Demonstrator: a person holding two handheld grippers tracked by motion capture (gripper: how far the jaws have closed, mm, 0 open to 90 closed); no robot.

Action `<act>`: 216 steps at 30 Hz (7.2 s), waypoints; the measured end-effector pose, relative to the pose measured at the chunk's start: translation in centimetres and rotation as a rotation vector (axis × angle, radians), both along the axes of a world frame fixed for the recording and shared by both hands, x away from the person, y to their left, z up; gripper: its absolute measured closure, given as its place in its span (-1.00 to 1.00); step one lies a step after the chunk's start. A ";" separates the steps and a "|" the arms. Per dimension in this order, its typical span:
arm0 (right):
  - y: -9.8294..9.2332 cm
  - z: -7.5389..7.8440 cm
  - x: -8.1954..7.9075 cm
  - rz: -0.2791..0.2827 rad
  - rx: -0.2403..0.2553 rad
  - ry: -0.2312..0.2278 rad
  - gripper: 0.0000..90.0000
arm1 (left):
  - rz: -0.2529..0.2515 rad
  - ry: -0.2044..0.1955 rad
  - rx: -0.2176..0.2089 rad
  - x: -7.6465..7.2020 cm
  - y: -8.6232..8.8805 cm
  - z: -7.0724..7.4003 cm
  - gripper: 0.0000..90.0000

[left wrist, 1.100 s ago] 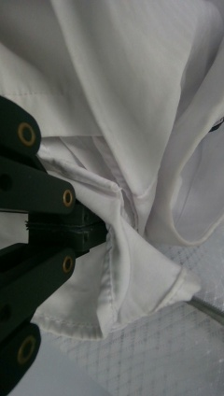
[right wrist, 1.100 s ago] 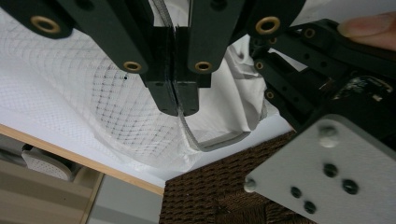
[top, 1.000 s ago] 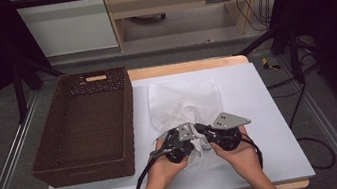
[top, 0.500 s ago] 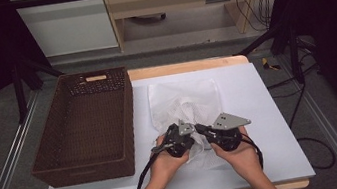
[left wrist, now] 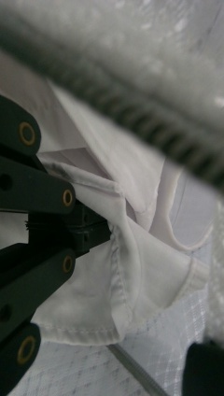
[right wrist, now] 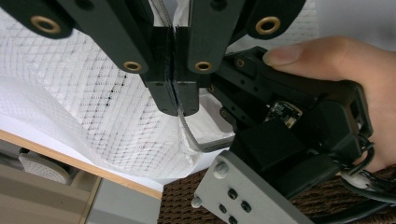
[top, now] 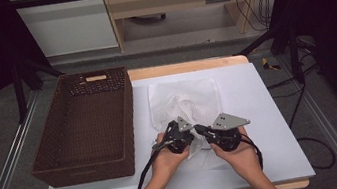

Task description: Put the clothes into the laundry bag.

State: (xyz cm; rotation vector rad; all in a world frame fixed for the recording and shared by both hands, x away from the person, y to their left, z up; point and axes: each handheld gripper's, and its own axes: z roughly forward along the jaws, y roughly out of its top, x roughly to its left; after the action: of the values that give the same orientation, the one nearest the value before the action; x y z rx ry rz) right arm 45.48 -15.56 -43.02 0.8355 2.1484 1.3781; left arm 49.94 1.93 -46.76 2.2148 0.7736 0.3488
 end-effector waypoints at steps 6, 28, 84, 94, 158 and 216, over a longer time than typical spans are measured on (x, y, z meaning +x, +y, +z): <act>-0.1 -0.1 0.1 0.001 -0.008 0.001 0.98 | 0.016 -0.011 -0.006 0.5 -0.1 0.1 1.00; -0.4 -0.4 0.6 -0.013 0.014 0.027 0.98 | 0.049 -0.044 0.000 2.1 -0.9 0.1 1.00; -1.7 -0.8 1.7 -0.053 0.040 0.056 0.98 | 0.123 -0.109 -0.028 5.2 -3.1 -1.0 1.00; -1.8 -0.9 1.8 -0.052 0.040 0.060 0.98 | 0.147 -0.122 -0.043 5.5 -3.1 -1.2 1.00; -1.7 -0.5 0.6 -0.057 0.010 0.027 0.98 | 0.069 -0.273 -0.203 -3.9 6.7 7.9 0.97; -3.3 -0.1 1.1 -0.053 -0.005 0.033 0.98 | 0.120 -0.220 0.075 -1.4 5.4 4.0 0.98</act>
State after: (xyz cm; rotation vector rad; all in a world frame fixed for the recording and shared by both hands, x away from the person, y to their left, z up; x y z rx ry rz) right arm 46.54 -18.89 -43.13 0.9133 2.1378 1.3411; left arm 48.51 7.35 -42.73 2.1582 0.7851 0.6785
